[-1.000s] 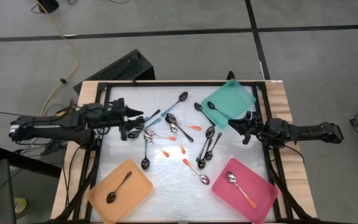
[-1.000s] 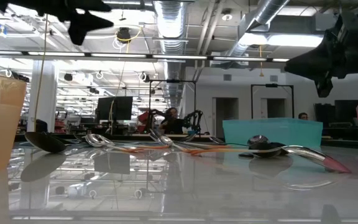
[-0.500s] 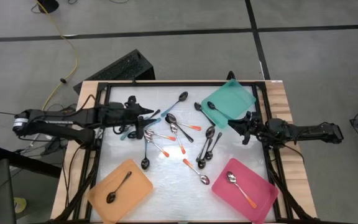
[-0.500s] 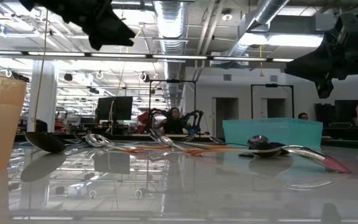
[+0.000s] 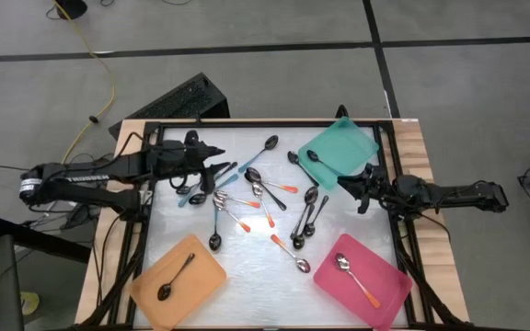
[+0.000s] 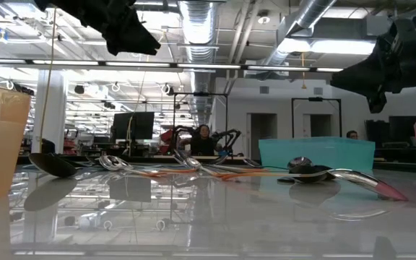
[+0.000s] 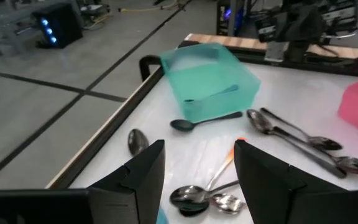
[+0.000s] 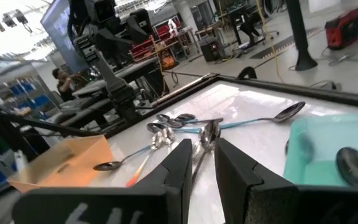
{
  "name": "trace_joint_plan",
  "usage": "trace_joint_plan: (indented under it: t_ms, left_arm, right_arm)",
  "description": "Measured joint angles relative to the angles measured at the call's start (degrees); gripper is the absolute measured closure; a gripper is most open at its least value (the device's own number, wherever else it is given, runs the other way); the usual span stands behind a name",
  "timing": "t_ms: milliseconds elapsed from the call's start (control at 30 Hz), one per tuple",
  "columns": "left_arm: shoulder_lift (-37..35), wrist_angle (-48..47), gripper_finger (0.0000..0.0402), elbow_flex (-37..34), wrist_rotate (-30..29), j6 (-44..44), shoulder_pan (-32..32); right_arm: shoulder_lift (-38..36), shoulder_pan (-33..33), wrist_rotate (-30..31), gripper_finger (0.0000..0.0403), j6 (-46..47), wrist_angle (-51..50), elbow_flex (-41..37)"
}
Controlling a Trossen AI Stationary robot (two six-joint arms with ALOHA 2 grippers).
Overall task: Sort silverware by color (type)
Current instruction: Put the blue spoon into the blue bin
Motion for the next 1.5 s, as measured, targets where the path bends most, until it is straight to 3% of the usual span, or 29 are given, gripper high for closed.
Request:
trace_joint_plan:
  t_ms: [300, 700, 1200, 1333, 1500]
  left_arm:
    - [0.1, 0.0, 0.0225, 0.0, 0.1, -0.4, 4.3]
    - [1.3, -3.3, 0.0225, 0.0, -0.5, -7.2, 10.9]
    - [16.4, -7.2, 0.0225, 0.0, -0.2, -1.1, 12.8]
    - [19.0, -2.6, 0.0225, -2.2, 0.2, -0.7, 12.7]
    - [16.4, 6.8, 0.0225, -9.8, 1.1, -3.6, 12.7]
  right_arm:
    - [0.0, 0.0, 0.0, 0.0322, -4.8, -0.2, 0.0]
    - [0.0, -0.1, 0.1, 0.0322, -8.7, -0.3, 0.0]
    - [0.0, 0.0, 1.2, 0.0322, -5.3, -0.3, 0.0]
    - [0.0, -0.1, 1.5, 0.0322, -4.4, -0.3, 0.0]
    - [0.0, -0.1, 1.5, 0.0322, -3.5, -0.3, 0.0]
